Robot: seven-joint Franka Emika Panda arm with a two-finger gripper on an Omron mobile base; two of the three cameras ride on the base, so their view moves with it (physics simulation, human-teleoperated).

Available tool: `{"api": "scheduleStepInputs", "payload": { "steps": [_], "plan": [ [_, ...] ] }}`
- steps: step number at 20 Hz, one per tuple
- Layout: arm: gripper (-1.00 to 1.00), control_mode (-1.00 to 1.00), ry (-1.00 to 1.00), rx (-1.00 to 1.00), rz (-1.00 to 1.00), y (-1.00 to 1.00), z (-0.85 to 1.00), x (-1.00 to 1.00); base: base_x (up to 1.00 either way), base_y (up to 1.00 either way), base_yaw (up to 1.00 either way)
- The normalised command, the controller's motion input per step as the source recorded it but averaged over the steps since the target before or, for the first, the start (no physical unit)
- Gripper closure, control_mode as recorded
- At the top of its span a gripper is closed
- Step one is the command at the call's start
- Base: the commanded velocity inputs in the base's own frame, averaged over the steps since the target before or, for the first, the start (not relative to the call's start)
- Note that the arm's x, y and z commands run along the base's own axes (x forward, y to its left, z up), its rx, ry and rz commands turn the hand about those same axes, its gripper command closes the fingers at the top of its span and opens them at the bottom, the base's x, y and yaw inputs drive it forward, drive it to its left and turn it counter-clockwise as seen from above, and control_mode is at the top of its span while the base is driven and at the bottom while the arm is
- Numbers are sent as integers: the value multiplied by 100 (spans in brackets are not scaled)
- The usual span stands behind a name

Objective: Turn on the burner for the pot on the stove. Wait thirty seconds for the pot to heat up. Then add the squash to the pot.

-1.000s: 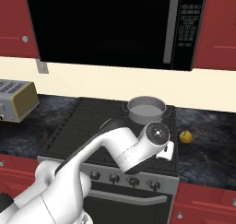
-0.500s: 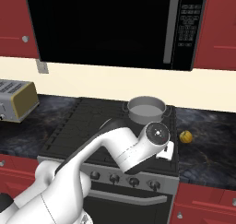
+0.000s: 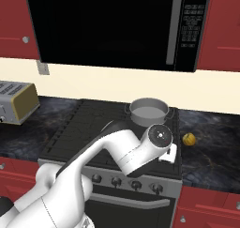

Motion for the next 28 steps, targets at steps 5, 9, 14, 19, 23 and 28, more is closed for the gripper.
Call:
{"api": "scheduleStepInputs", "payload": {
  "steps": [5, 9, 14, 19, 23, 28],
  "plan": [
    [-100, -100, 0, 0, 0, 0, 0, 0, 0, 0, 0],
    [-100, -100, 0, 0, 0, 0, 0, 0, 0, 0, 0],
    [-100, -100, 0, 0, 0, 0, 0, 0, 0, 0, 0],
    [-100, -100, 0, 0, 0, 0, 0, 0, 0, 0, 0],
    [-100, -100, 0, 0, 0, 0, 0, 0, 0, 0, 0],
    [-100, -100, 0, 0, 0, 0, 0, 0, 0, 0, 0]
  ]
}}
